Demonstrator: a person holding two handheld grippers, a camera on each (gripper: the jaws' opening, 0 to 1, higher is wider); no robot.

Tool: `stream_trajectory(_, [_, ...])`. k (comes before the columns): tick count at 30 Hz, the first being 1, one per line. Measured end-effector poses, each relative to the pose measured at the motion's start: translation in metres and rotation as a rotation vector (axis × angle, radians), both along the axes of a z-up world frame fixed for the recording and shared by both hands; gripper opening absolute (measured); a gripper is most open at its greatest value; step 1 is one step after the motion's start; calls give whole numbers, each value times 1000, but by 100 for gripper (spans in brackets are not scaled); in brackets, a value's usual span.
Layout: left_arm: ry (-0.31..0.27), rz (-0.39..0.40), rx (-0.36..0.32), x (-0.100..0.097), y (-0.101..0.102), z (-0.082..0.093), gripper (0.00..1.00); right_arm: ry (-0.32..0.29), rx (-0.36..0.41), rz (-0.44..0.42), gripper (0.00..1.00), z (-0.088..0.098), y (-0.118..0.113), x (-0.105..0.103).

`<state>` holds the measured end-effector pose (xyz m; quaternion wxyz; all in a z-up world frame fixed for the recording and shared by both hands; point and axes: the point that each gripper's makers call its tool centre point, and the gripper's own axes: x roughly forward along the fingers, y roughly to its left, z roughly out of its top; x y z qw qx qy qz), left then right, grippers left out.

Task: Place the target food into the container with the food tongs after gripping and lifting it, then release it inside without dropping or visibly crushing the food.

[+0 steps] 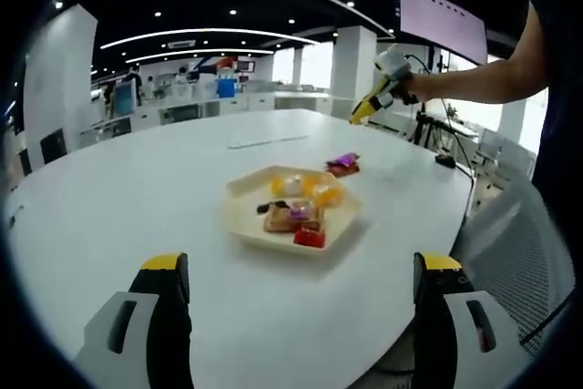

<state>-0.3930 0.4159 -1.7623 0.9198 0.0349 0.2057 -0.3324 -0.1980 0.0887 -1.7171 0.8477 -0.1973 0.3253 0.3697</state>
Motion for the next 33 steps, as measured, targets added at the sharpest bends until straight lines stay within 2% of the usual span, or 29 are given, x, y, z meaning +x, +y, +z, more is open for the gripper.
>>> stream_trajectory(12, [-7,-2,-1,0,0,2,99,-21,40,64,19,15,62,-3])
stream_trajectory(28, [-14,-1,-13,0,-1,4,99,-26,78,173,20,28,173,-12])
stream_trajectory(33, [-18,1,-14,0,0,5,99,-16,82,209,20,25,208,-13])
